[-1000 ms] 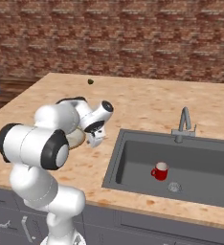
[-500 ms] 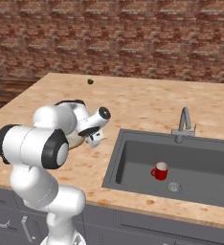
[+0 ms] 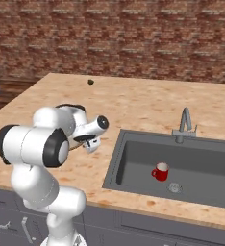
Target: Pick the mug and place it in the sink. Pick the bowl and place it in the open cabinet and then close the cabinet.
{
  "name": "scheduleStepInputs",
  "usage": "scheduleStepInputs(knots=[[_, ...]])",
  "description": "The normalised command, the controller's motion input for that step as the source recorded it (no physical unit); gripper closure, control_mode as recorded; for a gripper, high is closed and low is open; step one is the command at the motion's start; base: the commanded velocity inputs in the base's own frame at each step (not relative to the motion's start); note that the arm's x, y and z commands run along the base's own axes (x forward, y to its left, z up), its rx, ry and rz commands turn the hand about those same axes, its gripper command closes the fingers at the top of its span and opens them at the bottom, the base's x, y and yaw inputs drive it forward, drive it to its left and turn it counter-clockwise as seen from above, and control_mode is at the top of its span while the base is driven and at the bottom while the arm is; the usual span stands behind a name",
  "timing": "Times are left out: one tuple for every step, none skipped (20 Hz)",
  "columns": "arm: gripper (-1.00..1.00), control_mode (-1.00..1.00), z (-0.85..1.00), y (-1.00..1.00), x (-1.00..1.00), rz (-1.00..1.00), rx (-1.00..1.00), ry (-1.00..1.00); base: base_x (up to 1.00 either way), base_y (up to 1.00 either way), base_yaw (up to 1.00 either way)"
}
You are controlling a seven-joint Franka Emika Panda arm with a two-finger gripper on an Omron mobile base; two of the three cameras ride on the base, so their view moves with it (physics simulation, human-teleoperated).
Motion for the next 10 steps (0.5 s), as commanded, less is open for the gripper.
scheduleStepInputs(knots=[[-1.00, -1.00, -0.18, 0.00, 0.00, 0.00, 0.10, 0.01, 0.00, 0.00, 0.00], [-1.00, -1.00, -0.16, 0.00, 0.00, 0.00, 0.08, 0.00, 0.00, 0.00, 0.00], [-1.00, -1.00, -0.18, 0.00, 0.00, 0.00, 0.07, 0.00, 0.00, 0.00, 0.00], [-1.00, -1.00, -0.20, 0.00, 0.00, 0.00, 0.06, 0.00, 0.00, 0.00, 0.00], [-1.00, -1.00, -0.18, 0.00, 0.00, 0.00, 0.03, 0.00, 0.00, 0.00, 0.00], [-1.00, -1.00, -0.16, 0.02, 0.00, 0.00, 0.01, 0.00, 0.00, 0.00, 0.00], [-1.00, -1.00, -0.15, 0.01, 0.00, 0.00, 0.00, -0.02, 0.00, 0.00, 0.00], [-1.00, -1.00, -0.15, 0.02, 0.00, 0.00, 0.00, -0.03, 0.00, 0.00, 0.00], [-1.00, -1.00, -0.16, 0.09, 0.00, 0.00, 0.00, -0.03, 0.00, 0.00, 0.00], [-1.00, -1.00, -0.15, 0.07, 0.00, 0.00, 0.00, -0.04, 0.00, 0.00, 0.00]])
